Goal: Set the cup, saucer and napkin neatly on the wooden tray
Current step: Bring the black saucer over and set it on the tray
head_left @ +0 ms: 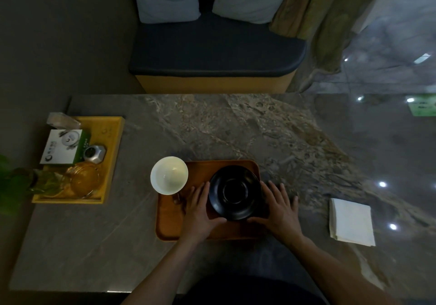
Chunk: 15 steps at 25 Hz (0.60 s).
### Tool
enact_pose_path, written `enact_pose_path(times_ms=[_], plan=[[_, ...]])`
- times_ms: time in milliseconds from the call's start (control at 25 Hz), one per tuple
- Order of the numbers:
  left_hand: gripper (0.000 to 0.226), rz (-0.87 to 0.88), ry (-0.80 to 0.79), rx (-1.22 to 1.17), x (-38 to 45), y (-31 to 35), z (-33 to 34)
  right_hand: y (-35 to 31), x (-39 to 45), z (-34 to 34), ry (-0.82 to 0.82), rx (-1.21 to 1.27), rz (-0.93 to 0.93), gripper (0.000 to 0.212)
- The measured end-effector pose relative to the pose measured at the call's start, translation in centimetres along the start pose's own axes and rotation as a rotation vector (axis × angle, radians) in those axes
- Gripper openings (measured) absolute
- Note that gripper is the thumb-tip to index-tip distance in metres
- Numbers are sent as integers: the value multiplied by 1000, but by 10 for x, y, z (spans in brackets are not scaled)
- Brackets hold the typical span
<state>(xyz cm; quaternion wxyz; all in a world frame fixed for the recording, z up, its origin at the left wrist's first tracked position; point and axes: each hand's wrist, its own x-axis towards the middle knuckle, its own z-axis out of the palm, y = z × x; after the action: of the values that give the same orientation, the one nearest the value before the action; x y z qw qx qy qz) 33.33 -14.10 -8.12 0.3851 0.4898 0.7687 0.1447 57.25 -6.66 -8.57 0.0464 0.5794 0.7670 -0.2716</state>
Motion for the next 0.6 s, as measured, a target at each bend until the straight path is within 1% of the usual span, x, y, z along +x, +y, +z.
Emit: enact_pose_path(times_ms=[120, 200, 280, 360, 440, 520, 600], plan=[[115, -25, 27, -15, -8, 0, 5, 8, -9, -5, -19, -47, 2, 102], [112, -62, 24, -16, -16, -3, 10, 16, -17, -7, -18, -85, -14, 91], [103, -103, 38, 40, -28, -2, 17, 26, -27, -11, -39, -123, -54, 81], [90, -179, 83, 75, -41, 4, 26, 36, -34, -18, -76, -162, -104, 72], [71, -245, 143, 86, -53, 18, 33, 48, -41, -28, -71, -182, -151, 62], [53, -245, 215, 88, -64, 36, 43, 60, -46, -42, -31, -183, -183, 54], [41, -197, 247, 131, -73, 59, 55, 78, -52, -59, -9, -181, -217, 49]])
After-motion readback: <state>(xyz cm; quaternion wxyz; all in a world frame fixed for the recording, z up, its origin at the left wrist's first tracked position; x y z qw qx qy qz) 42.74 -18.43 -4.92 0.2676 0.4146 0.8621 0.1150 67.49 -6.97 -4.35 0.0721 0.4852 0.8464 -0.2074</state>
